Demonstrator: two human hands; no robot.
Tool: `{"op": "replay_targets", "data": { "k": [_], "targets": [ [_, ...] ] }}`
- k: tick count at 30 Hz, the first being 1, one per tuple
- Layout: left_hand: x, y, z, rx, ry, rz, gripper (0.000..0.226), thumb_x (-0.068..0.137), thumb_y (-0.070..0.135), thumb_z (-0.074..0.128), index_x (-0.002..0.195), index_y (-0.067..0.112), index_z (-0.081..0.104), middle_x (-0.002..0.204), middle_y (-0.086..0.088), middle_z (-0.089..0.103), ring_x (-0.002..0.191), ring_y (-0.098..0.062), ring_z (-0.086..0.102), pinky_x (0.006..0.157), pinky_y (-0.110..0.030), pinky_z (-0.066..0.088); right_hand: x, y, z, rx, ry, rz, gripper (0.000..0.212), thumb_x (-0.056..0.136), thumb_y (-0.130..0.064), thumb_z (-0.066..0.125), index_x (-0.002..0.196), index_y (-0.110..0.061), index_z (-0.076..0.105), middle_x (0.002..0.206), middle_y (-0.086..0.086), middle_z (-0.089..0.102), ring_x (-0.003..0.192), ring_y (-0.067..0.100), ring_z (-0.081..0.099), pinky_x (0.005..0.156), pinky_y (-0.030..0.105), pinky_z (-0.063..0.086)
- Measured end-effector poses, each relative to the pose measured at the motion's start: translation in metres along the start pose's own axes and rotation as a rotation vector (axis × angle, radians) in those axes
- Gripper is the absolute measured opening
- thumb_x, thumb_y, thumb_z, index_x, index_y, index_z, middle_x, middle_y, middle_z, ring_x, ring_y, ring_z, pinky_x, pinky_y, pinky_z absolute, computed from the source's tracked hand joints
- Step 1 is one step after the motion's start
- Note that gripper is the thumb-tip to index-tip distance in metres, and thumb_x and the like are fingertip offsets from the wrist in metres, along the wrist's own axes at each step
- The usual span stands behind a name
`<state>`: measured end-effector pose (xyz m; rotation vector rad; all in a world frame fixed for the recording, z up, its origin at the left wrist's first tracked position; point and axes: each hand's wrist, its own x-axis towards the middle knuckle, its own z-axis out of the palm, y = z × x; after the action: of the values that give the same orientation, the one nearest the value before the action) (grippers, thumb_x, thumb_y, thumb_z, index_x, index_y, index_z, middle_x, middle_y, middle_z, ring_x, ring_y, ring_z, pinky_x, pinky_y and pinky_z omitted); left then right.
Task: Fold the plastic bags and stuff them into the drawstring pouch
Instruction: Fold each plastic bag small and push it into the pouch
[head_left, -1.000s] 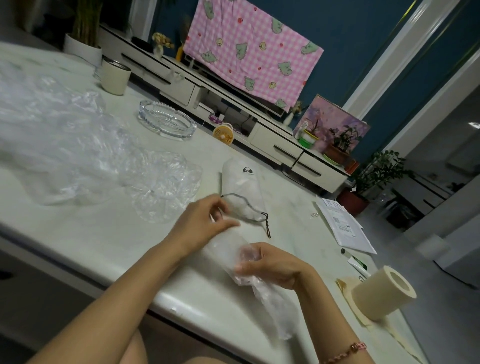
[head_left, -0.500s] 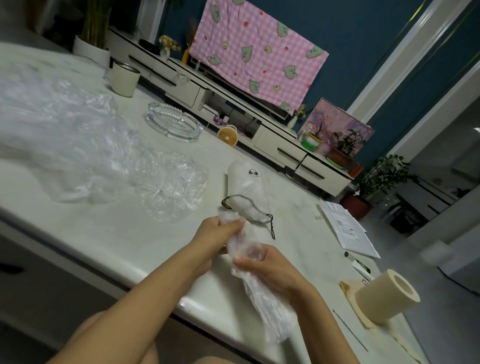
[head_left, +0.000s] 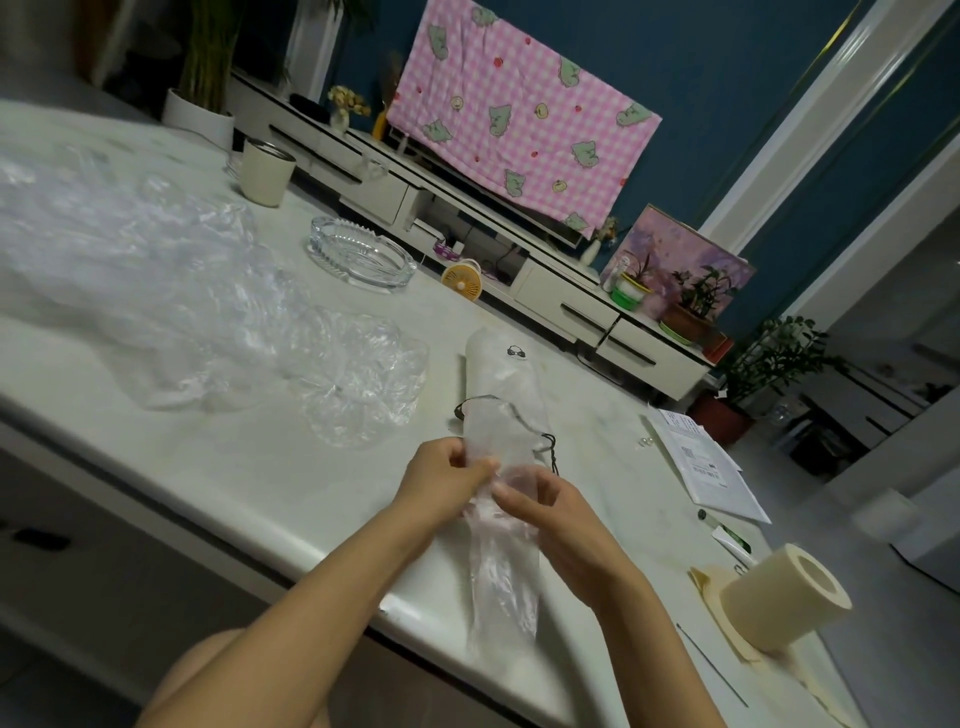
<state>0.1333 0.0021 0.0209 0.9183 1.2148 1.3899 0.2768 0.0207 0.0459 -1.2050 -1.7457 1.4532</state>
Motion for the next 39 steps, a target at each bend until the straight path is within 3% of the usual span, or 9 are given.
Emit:
{"op": "replay_targets", "data": {
  "k": [5,11,15,18,23,27,31,35,39],
  "targets": [
    [-0.004,0.009,0.003,-0.022,-0.052,0.009,0.009,0.089,0.014,0.063,0.085,0.005,0.063,0.068,-0.004,0.058,0.04,0.002,0.053,0.038,-0.015,0.043,0.007,-0.013,-0.004,0.158,-0.073,0.012,0.037,0.084,-0.007,0.064,0.119,0.002,0.058,0.115,0.024,0.063,0.104,0.035,0.063,0.096,0.043,0.049],
    [-0.007,0.016,0.0,-0.291,-0.093,-0.176,0.018,0.087,-0.003,0.045,0.086,0.0,0.063,0.07,-0.01,0.06,0.051,-0.017,0.056,0.046,-0.023,0.048,0.005,-0.021,-0.004,0.15,0.091,0.041,0.019,0.086,0.01,0.048,0.083,0.0,0.063,0.075,0.017,0.063,0.06,0.022,0.063,0.055,0.027,0.053],
    [-0.01,0.022,-0.002,-0.506,-0.129,-0.383,0.026,0.089,0.022,0.041,0.08,0.003,0.057,0.073,-0.014,0.057,0.06,-0.025,0.053,0.054,-0.029,0.045,0.009,-0.017,0.0,0.211,0.143,0.045,0.024,0.08,0.009,0.049,0.102,0.017,0.054,0.092,0.026,0.057,0.083,0.034,0.057,0.078,0.039,0.049],
    [-0.01,0.019,-0.002,-0.406,-0.255,-0.444,0.04,0.088,0.041,0.052,0.097,0.003,0.06,0.078,-0.012,0.058,0.067,-0.024,0.056,0.062,-0.03,0.048,0.01,-0.014,0.002,0.261,0.145,0.053,0.029,0.078,0.007,0.052,0.105,0.017,0.054,0.094,0.027,0.061,0.086,0.035,0.058,0.084,0.046,0.049],
    [-0.009,0.016,-0.003,-0.316,-0.313,-0.45,0.009,0.081,0.007,0.048,0.074,0.009,0.053,0.06,-0.004,0.055,0.052,-0.018,0.054,0.06,-0.027,0.05,0.012,-0.009,0.001,0.256,0.143,0.018,0.031,0.084,0.011,0.044,0.07,-0.011,0.061,0.077,0.015,0.059,0.071,0.027,0.056,0.068,0.034,0.048],
    [-0.002,0.012,-0.007,-0.27,-0.267,-0.384,0.016,0.081,-0.003,0.042,0.078,0.005,0.055,0.069,-0.009,0.054,0.057,-0.02,0.053,0.06,-0.028,0.05,0.007,-0.01,-0.006,0.204,0.173,-0.048,0.026,0.074,0.01,0.046,0.084,-0.006,0.065,0.085,0.014,0.06,0.078,0.023,0.057,0.071,0.032,0.046],
    [0.001,0.012,-0.008,-0.19,-0.264,-0.314,0.02,0.083,-0.007,0.043,0.08,0.007,0.057,0.067,-0.007,0.055,0.056,-0.018,0.054,0.054,-0.024,0.05,0.003,-0.015,-0.011,0.185,0.006,0.017,0.047,0.074,-0.022,0.057,0.117,-0.007,0.06,0.114,0.013,0.065,0.105,0.03,0.062,0.092,0.045,0.05],
    [0.003,0.01,-0.008,-0.122,-0.293,-0.259,0.028,0.082,-0.01,0.048,0.103,0.0,0.064,0.086,-0.014,0.063,0.071,-0.023,0.059,0.062,-0.027,0.053,0.003,-0.015,-0.005,0.024,0.047,0.05,0.033,0.089,-0.022,0.062,0.111,0.002,0.063,0.106,0.018,0.068,0.094,0.03,0.066,0.089,0.048,0.05],
    [0.002,0.016,-0.006,-0.225,-0.244,-0.344,0.019,0.084,0.001,0.039,0.085,0.004,0.058,0.077,-0.013,0.055,0.063,-0.024,0.052,0.062,-0.029,0.05,0.006,-0.013,-0.004,0.015,0.226,0.032,0.015,0.089,-0.007,0.059,0.097,0.005,0.064,0.086,0.014,0.067,0.078,0.024,0.065,0.074,0.039,0.054]
  ]
}}
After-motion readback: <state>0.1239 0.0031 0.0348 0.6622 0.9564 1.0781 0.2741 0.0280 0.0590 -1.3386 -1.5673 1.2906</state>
